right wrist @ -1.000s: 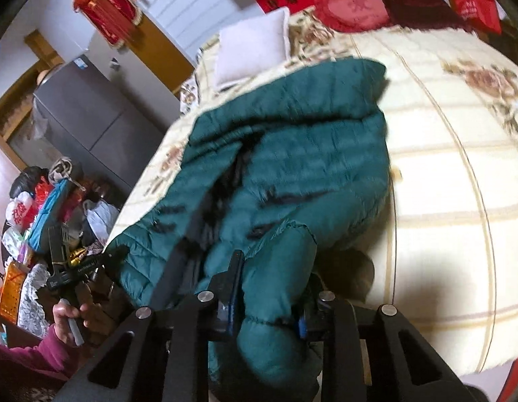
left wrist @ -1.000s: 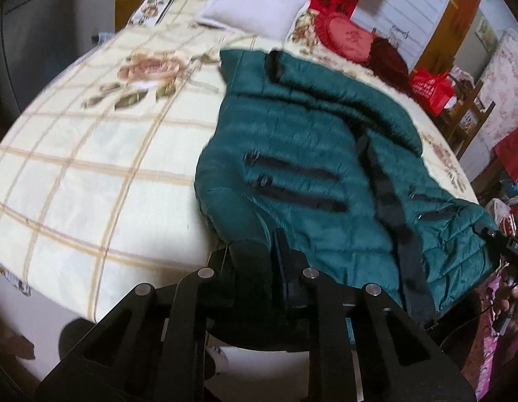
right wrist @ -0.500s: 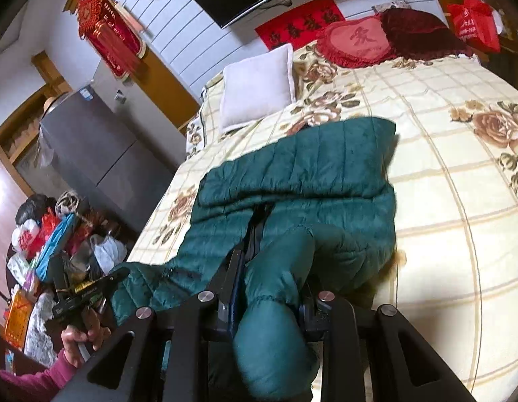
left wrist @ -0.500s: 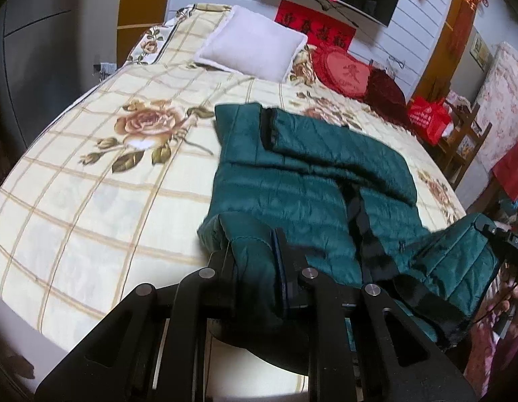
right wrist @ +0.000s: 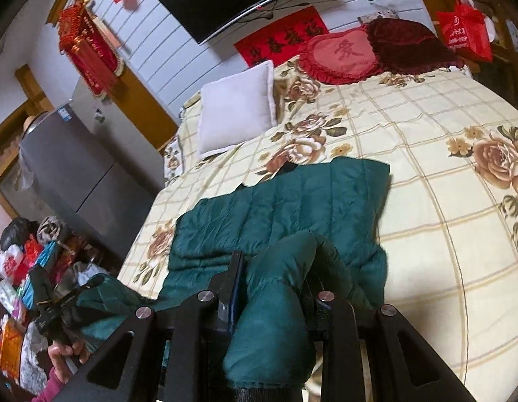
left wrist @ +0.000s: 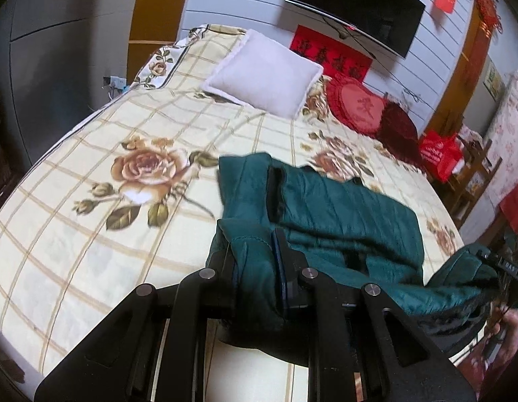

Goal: Fold large clothes

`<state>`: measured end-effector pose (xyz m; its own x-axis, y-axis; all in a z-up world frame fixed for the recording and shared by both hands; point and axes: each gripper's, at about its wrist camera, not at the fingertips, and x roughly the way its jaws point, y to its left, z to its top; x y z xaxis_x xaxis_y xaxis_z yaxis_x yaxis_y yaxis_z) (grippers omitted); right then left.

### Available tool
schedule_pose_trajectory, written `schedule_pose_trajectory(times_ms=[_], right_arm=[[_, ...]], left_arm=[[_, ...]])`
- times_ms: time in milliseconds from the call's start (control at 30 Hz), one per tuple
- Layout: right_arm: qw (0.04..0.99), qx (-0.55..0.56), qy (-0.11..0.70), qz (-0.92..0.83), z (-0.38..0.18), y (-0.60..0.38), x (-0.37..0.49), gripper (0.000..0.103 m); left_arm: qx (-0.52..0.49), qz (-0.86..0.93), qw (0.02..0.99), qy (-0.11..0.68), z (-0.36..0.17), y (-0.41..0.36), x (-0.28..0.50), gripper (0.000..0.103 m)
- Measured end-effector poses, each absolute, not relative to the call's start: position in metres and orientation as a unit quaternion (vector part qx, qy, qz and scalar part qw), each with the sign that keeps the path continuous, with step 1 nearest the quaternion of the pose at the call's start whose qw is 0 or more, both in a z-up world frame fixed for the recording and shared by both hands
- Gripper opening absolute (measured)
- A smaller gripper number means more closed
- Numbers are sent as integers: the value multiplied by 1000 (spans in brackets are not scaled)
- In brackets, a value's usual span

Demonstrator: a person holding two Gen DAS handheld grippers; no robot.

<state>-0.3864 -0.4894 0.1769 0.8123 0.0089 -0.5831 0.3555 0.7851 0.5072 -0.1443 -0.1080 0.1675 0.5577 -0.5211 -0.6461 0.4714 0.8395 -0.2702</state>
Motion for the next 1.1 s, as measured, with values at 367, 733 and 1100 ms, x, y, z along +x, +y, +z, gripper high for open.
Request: schedule_pose_trajectory(times_ms=[367, 733, 1100], right_arm=[[879, 324, 318, -148, 161, -547, -308, 24], [838, 369, 359, -183, 94, -601, -248, 24], [872, 365, 282, -161, 144, -593, -301, 96]], left_arm=[[-39, -237, 889, 390, 161, -168, -61, 16], [-28, -179, 877, 445, 100, -208, 7, 16], [-77, -202, 834, 507, 76, -224, 42, 18]])
